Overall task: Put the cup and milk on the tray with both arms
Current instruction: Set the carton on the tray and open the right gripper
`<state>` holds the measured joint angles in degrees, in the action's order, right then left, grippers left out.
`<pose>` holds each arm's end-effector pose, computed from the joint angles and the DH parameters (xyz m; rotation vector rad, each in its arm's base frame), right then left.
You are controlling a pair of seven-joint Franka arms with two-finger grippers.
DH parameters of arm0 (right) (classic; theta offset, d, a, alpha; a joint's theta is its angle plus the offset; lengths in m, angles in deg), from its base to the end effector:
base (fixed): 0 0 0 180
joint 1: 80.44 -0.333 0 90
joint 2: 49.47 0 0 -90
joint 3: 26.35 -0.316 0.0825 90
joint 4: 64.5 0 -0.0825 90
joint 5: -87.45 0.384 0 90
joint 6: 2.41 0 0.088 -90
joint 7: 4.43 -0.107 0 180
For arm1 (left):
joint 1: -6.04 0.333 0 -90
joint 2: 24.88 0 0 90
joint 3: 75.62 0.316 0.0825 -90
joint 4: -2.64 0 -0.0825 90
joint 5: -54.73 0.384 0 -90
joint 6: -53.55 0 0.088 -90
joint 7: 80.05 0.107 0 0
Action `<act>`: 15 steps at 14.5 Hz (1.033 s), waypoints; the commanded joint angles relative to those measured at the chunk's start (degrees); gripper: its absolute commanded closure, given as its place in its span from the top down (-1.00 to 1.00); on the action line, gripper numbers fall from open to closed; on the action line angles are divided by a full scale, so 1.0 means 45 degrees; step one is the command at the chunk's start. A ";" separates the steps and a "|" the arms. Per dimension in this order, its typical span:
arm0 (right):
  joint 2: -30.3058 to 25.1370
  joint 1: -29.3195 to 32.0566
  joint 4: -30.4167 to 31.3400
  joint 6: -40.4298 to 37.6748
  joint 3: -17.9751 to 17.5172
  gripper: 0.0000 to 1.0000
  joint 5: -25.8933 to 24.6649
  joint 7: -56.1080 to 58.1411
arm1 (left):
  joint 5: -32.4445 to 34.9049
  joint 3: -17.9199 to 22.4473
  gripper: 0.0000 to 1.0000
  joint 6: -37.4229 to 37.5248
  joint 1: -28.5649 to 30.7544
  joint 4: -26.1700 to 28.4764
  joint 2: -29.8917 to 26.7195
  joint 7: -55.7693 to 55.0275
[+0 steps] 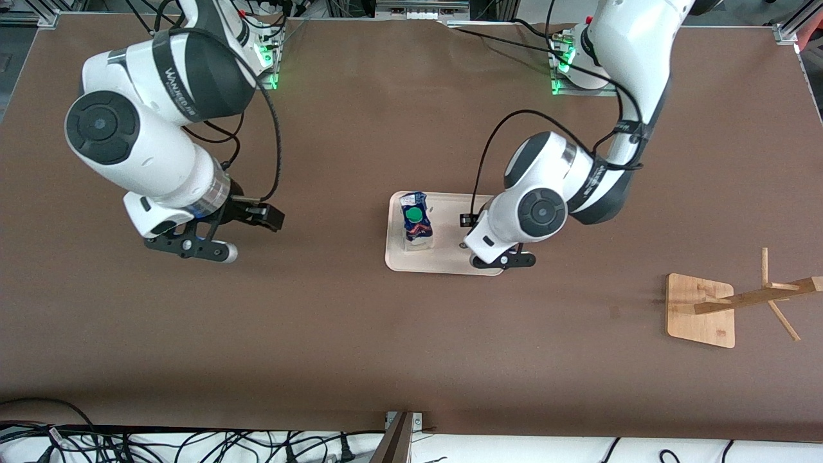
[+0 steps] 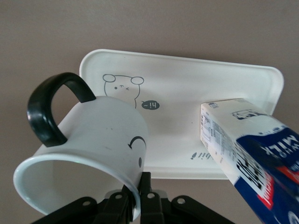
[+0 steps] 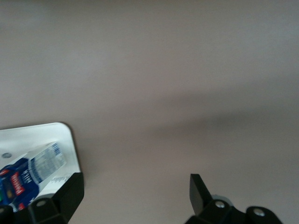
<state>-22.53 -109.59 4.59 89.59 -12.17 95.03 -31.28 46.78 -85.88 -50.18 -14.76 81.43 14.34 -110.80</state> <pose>0.6477 0.2266 0.5129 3.1238 -0.3025 -0.0956 0.6071 -0.3509 0.3005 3.0087 0.1055 -0.5047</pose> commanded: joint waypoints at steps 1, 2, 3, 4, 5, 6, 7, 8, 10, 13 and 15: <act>0.0126 0.0791 0.0037 0.0004 -0.0027 1.00 -0.0083 0.0457 | -0.0245 0.0365 -1.00 0.0217 -0.0358 -0.0714 0.0678 0.0018; 0.0282 0.1103 0.0018 0.0044 -0.0027 1.00 -0.0121 0.0476 | -0.0245 0.0365 -1.00 0.0256 -0.0455 -0.0694 0.0795 0.0018; 0.0323 0.1397 0.0018 0.0141 -0.0027 1.00 -0.0063 0.0457 | -0.0225 0.0365 -1.00 0.0276 -0.0495 -0.0617 0.0816 0.0153; 0.0342 0.1767 0.0018 0.0200 -0.0027 1.00 -0.0024 0.0457 | -0.0206 0.0365 -1.00 0.0295 -0.0515 -0.0597 0.0913 0.0483; 0.0343 0.1945 0.0018 0.0220 -0.0027 1.00 -0.0043 0.0476 | -0.0206 0.0365 -1.00 0.0315 -0.0612 -0.0596 0.0972 0.0757; 0.0323 0.2178 0.0018 0.0200 -0.0027 1.00 -0.0024 0.0496 | -0.0167 0.0365 -1.00 0.0315 -0.0690 -0.0596 0.1069 0.0915; 0.0284 0.2374 -0.0002 0.0104 -0.0027 1.00 -0.0139 0.0631 | -0.0128 0.0365 -1.00 0.0335 -0.0768 -0.0596 0.1147 0.1032; 0.0265 0.2511 0.0018 0.0064 -0.0027 1.00 -0.0160 0.0981 | -0.0108 0.0365 -1.00 0.0335 -0.0827 -0.0577 0.1245 0.1207; 0.0245 0.2901 0.0037 -0.0769 -0.0007 1.00 -0.0258 0.1704 | -0.0088 0.0365 -1.00 0.0335 -0.0905 -0.0538 0.1343 0.1462; 0.0343 0.3390 0.0057 0.0213 0.0012 1.00 -0.0082 0.2737 | -0.0108 0.0365 -1.00 0.0335 -0.0925 -0.0518 0.1499 0.1463; 0.0265 0.3353 0.0057 0.0473 -0.0046 1.00 -0.0566 0.2743 | -0.0147 0.0365 -1.00 0.0315 -0.0925 -0.0499 0.1597 0.1444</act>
<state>-20.64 -94.91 4.68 90.45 -11.55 94.37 -19.95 46.78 -85.28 -49.84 -18.11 80.58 20.41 -105.58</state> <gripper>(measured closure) 0.000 0.925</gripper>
